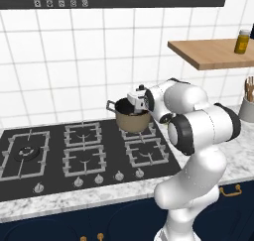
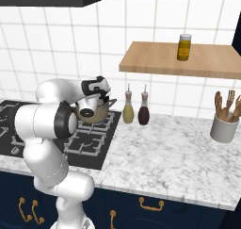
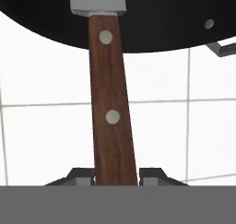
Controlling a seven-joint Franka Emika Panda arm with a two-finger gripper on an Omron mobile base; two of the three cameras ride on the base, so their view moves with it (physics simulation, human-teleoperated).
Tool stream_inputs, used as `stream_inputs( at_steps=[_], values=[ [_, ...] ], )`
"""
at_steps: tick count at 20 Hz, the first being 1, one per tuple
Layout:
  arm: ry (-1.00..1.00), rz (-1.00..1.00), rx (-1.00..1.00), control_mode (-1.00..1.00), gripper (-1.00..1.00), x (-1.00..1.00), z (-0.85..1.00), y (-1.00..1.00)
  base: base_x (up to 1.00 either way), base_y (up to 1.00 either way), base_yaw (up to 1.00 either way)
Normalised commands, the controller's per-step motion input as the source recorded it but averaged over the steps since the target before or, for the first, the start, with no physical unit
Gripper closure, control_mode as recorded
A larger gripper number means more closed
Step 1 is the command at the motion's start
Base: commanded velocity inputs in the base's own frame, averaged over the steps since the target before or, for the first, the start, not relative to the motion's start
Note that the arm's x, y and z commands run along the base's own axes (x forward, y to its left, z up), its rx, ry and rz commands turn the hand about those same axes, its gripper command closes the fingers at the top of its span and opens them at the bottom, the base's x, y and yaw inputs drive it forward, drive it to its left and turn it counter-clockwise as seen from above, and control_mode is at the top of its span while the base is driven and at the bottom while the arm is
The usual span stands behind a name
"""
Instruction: Put the mushroom and mushroom in the pot. Retrieve the spatula and lightly stir the vegetables in the pot.
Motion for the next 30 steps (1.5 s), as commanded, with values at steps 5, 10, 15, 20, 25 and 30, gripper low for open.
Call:
stream_inputs(
  at_steps=[5,10,15,20,25,30],
  values=[
    [-0.01,0.00,0.00,-1.00,1.00,-0.30,-0.04,0.00,0.00,0.00,0.00],
    [-0.03,0.00,0.01,-1.00,1.00,-0.31,0.56,-0.02,0.00,0.00,0.00],
    [0.01,-0.03,-0.01,-1.00,1.00,-0.01,-0.19,-0.13,0.00,0.00,0.00],
    [0.06,-0.05,-0.01,-1.00,1.00,-0.13,-0.63,-0.25,0.00,0.00,0.00],
    [0.01,-0.04,0.00,-1.00,1.00,-0.62,-0.17,-0.21,0.00,0.00,0.00],
    [0.00,-0.05,0.00,-1.00,1.00,-0.28,0.19,-0.06,0.00,0.00,0.00]
  ],
)
